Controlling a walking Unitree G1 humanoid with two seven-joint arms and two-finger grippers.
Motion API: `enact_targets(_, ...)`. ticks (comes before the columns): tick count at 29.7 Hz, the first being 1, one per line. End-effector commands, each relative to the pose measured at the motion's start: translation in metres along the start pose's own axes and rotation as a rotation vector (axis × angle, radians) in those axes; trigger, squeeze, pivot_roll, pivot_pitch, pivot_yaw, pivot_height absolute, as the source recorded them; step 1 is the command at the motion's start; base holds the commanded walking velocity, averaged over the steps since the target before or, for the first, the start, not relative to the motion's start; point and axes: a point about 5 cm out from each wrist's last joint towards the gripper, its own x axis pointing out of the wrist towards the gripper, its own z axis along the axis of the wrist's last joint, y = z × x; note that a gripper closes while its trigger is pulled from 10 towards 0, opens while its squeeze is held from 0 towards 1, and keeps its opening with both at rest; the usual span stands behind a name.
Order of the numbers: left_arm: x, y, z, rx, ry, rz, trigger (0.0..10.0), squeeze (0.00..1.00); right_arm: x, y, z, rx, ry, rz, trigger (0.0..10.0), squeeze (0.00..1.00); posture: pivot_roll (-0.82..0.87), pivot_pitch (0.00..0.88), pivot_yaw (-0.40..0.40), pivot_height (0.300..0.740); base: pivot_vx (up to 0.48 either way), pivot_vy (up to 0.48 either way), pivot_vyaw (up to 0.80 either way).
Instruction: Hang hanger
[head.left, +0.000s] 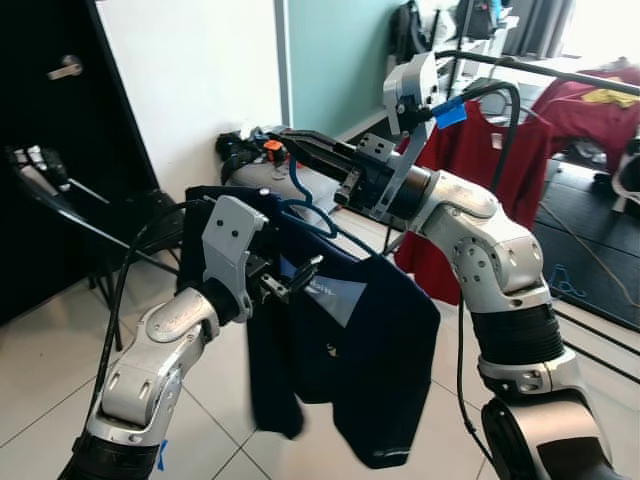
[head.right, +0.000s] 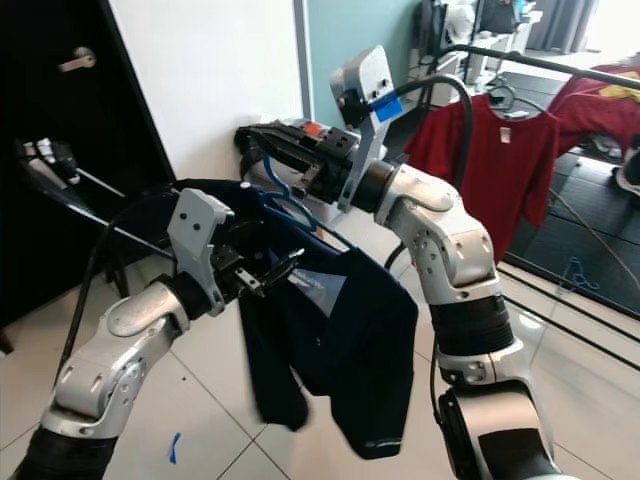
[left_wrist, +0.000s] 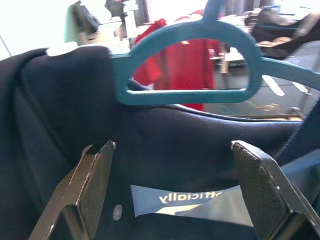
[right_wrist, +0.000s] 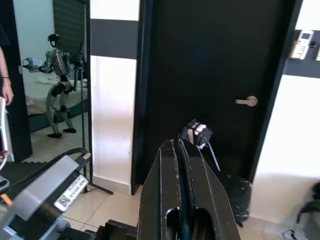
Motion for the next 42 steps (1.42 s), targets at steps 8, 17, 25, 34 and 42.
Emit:
enact_targets(8,0.001,0.010,-0.001,0.059,0.039,0.209,10.0,0.00,0.008,0.003,0.015,-0.020,-0.051,0.016,3.4,0.00,-0.07,0.000,0.031,0.740,0.000,0.000,0.00)
enact_targets(17,0.007,0.004,0.001,0.087,0.040,0.260,10.0,0.00,0.009,0.008,0.018,-0.016,-0.063,0.036,3.3,0.00,-0.07,0.000,0.031,0.740,0.000,0.000,0.00)
enact_targets(25,0.013,0.006,0.002,0.154,0.038,0.311,10.0,0.00,0.011,0.015,0.021,-0.016,-0.071,0.074,3.3,0.00,-0.08,0.000,0.032,0.740,0.000,0.000,0.00)
enact_targets(34,0.010,0.015,0.009,0.144,0.011,0.369,0.0,0.00,0.009,0.015,0.019,-0.020,-0.062,0.066,3.2,0.00,-0.08,0.000,0.036,0.740,0.000,0.000,0.00)
enact_targets(42,0.003,0.031,0.014,0.157,0.003,0.445,0.0,0.00,0.007,0.015,0.019,-0.019,-0.055,0.063,3.1,0.00,-0.08,0.000,0.032,0.740,0.000,0.000,0.00)
